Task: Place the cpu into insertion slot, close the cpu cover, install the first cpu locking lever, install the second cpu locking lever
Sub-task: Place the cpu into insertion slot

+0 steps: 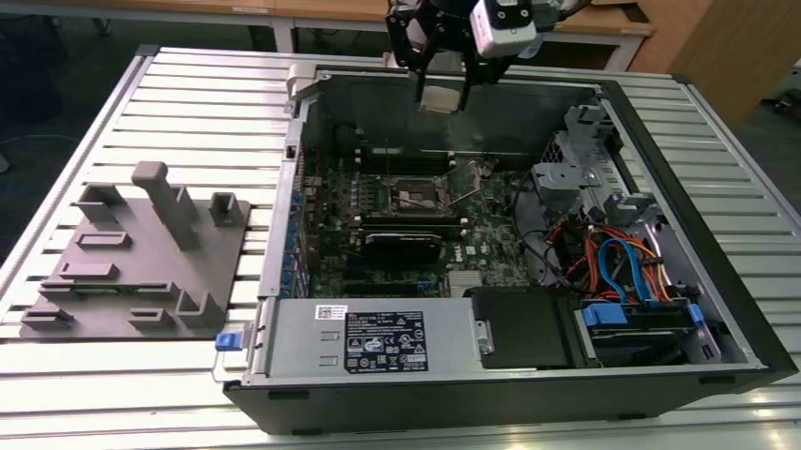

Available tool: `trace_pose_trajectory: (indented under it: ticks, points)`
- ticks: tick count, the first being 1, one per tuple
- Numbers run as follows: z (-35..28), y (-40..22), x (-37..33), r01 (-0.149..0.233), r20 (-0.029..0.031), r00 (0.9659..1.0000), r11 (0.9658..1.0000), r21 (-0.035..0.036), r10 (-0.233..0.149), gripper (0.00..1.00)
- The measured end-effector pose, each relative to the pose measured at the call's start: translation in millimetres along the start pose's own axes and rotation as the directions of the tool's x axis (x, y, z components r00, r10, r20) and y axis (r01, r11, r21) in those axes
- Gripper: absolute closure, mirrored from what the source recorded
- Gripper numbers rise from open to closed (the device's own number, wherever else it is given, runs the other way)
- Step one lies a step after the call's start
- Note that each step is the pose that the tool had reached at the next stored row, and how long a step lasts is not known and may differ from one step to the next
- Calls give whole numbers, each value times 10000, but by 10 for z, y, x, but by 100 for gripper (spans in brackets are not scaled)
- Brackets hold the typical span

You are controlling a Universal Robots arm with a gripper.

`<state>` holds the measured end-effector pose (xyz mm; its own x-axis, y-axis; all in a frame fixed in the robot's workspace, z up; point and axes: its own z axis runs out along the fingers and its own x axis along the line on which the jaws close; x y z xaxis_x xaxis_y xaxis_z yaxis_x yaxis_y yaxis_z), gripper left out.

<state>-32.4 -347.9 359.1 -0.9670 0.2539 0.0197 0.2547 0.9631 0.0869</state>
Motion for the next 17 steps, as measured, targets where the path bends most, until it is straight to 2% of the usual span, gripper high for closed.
trace_pose_trajectory:
  ticks: [3,7,11,14,17]
  points:
    - [2,0,0,-353,31,9994,9994,-6,353,46]
    - [4,0,0,-543,48,9985,9985,-12,543,46]
    - [8,-3,8,-912,80,9958,9958,-22,912,46]
    - [12,-3,9,-1324,115,9911,9912,-34,1324,46]
    - [15,-4,10,-1817,156,9832,9833,-50,1817,46]
